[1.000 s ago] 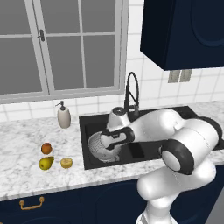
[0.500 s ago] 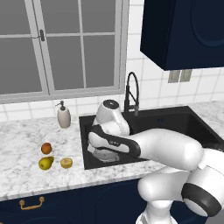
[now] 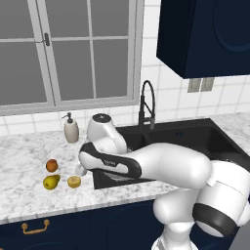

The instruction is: Put the colander in the sink, put the pear, kiwi, peach in the colander, and turn on the sink faucet and pour water over the colander.

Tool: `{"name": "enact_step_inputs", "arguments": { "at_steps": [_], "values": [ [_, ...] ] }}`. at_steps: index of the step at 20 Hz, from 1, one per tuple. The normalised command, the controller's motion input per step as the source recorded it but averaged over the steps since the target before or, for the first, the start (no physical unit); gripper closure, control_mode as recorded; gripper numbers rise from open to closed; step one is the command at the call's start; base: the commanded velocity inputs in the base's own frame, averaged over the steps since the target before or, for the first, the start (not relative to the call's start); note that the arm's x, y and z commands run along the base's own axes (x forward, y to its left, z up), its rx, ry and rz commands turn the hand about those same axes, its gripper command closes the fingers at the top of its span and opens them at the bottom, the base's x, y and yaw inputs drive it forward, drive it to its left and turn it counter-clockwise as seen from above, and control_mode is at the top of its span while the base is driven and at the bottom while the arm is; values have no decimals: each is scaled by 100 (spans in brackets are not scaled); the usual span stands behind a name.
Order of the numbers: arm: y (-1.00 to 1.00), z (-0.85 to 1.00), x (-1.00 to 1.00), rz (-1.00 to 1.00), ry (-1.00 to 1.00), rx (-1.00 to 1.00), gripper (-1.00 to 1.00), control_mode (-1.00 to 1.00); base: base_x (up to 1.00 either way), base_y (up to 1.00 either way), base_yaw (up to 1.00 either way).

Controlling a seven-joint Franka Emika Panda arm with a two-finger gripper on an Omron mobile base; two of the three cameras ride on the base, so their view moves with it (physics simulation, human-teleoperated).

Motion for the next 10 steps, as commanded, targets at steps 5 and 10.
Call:
{"name": "enact_step_inputs", "arguments": {
  "at_steps": [5,10],
  "values": [
    [42,-7,-26,-12,10,0,-100,-100,0,0,0],
    [23,-34,-8,-10,0,-3,-100,-100,0,0,0]
  ]
}}
